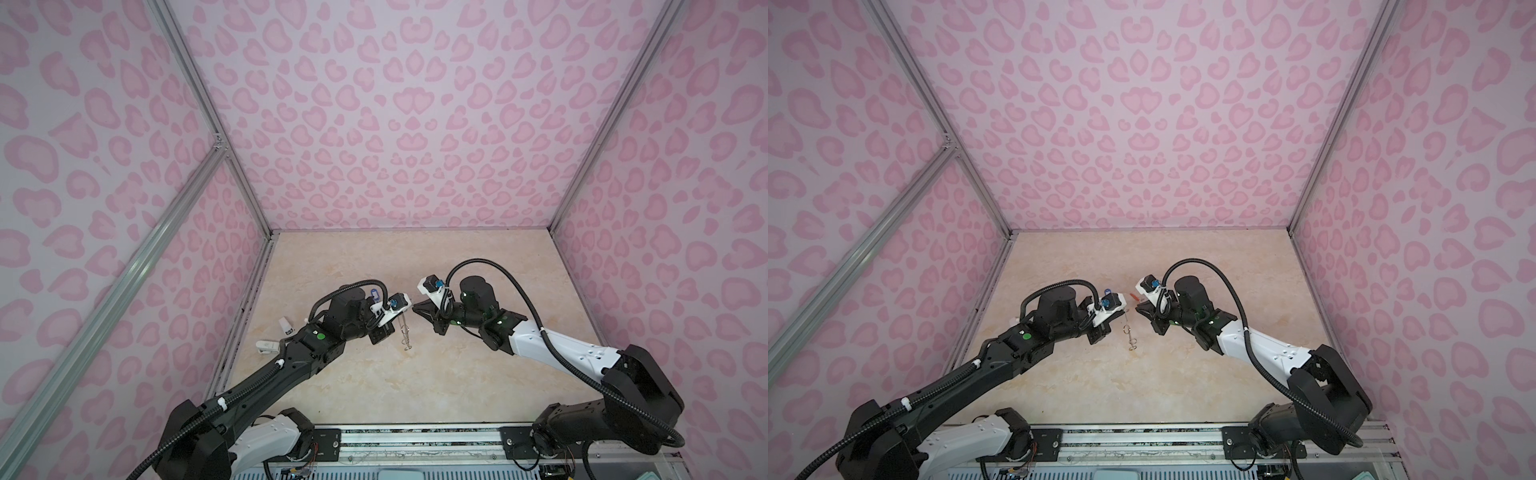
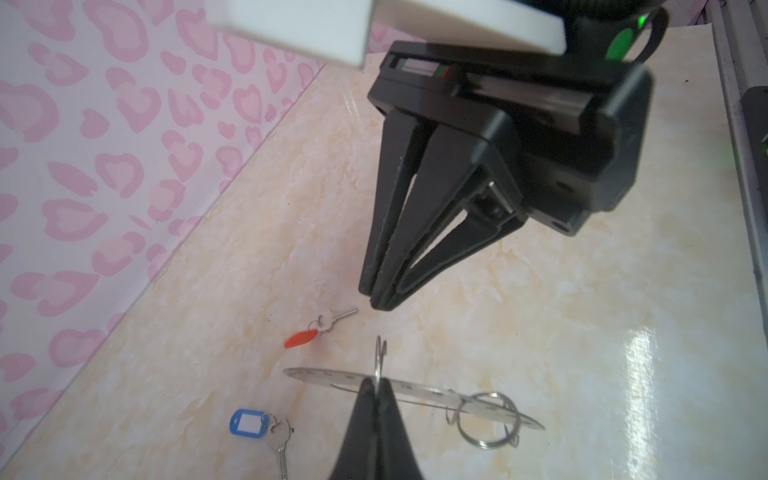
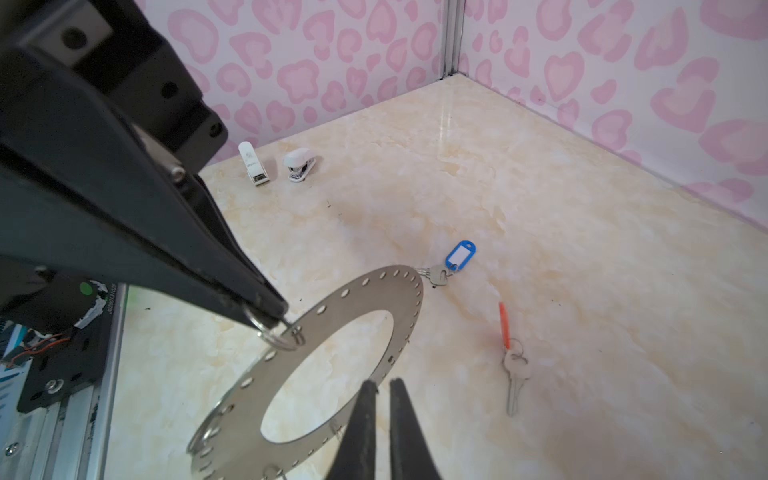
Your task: Put the keys on the keyring
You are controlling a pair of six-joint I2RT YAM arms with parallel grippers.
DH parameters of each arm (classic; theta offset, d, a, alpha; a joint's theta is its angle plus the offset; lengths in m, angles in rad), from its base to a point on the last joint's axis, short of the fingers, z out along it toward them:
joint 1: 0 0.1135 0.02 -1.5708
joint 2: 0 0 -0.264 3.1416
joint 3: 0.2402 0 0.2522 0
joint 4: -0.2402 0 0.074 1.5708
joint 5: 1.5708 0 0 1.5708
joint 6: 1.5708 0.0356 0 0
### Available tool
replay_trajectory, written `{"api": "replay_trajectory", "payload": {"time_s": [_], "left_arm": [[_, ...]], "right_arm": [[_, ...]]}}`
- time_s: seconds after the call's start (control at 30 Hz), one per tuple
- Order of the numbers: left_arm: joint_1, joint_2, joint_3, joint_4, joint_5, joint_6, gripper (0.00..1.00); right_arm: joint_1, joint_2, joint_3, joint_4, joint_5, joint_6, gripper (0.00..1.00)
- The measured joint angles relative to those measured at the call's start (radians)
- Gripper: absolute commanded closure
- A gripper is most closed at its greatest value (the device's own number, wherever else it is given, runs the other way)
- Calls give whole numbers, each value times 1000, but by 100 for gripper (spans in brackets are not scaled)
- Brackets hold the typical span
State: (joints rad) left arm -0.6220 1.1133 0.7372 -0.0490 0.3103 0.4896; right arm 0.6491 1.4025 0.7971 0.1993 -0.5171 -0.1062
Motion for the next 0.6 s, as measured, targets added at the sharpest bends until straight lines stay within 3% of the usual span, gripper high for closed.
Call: {"api": "replay_trajectory", "payload": {"time_s": [0.33,0.6], "left_arm": [[175,-88,-45,-8,39,-20,97],[220,-102,-58,-4,37,-44,97]], "right_arm": [[-3,103,35,-122,108,-16,64],[-55,352,351,-307,237,50,58]]}}
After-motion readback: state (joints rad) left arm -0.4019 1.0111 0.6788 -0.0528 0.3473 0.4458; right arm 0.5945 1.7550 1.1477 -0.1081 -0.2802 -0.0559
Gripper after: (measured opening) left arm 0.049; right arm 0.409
